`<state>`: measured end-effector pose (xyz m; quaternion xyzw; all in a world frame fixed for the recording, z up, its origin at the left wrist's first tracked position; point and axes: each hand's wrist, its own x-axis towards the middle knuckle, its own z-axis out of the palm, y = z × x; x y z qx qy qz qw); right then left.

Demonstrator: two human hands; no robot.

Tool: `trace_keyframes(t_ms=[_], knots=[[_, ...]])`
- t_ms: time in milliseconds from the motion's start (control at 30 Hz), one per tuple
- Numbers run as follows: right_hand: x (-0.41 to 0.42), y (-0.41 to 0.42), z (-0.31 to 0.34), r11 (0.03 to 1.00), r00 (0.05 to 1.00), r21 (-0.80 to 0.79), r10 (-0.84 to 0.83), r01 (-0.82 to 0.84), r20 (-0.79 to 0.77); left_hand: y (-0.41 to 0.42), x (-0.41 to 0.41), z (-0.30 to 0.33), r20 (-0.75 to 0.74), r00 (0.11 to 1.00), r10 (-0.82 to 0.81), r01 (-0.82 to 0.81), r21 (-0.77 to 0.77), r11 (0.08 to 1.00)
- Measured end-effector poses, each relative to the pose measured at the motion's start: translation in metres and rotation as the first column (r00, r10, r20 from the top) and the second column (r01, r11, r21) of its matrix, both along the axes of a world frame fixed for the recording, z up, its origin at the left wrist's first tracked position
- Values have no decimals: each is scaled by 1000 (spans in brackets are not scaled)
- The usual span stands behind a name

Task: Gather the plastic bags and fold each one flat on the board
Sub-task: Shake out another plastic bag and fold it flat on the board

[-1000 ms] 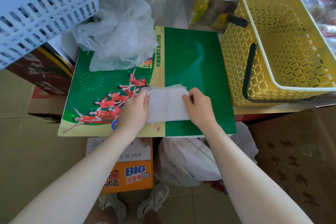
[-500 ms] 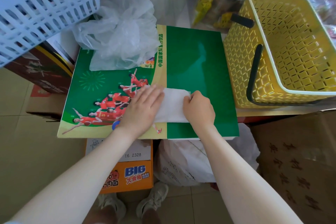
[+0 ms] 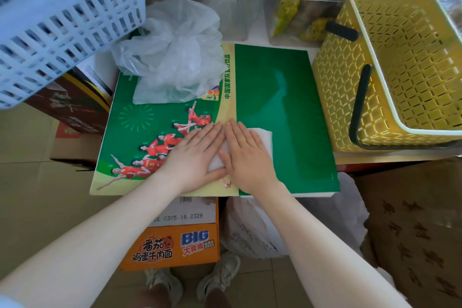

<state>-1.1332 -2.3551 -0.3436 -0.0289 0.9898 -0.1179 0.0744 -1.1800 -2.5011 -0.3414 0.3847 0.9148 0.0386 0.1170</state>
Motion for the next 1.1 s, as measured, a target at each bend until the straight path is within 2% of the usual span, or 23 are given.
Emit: trace_keyframes(t_ms=[100, 267, 333, 433, 533, 600, 933, 1100], knots=[[3, 9, -4, 995, 999, 89, -48, 49, -20, 0, 1, -2, -12, 1000, 11, -11, -13, 1000], [19, 38, -1, 983, 987, 128, -142, 132, 71, 0, -1, 1, 39, 999, 1, 1, -49, 999], [21, 43, 2, 982, 985, 135, -145, 132, 90, 6, -2, 10, 79, 996, 40, -35, -58, 998], [20, 41, 1, 983, 983, 129, -146, 132, 110, 29, -3, 18, 10, 989, 147, -147, -18, 989], [21, 41, -1, 984, 985, 135, -136, 120, 111, 49, 4, 14, -25, 995, 95, -93, 56, 994], [21, 44, -1, 984, 985, 147, -120, 101, 123, 48, 9, 3, -23, 998, 57, -56, 33, 998], [-2, 47, 35, 982, 973, 177, -96, 59, 211, -1, 11, -2, -48, 982, 184, -187, -54, 981], [-34, 34, 44, 968, 932, 123, -247, 221, 267, 1, 16, -2, -33, 966, 255, -257, -47, 965]])
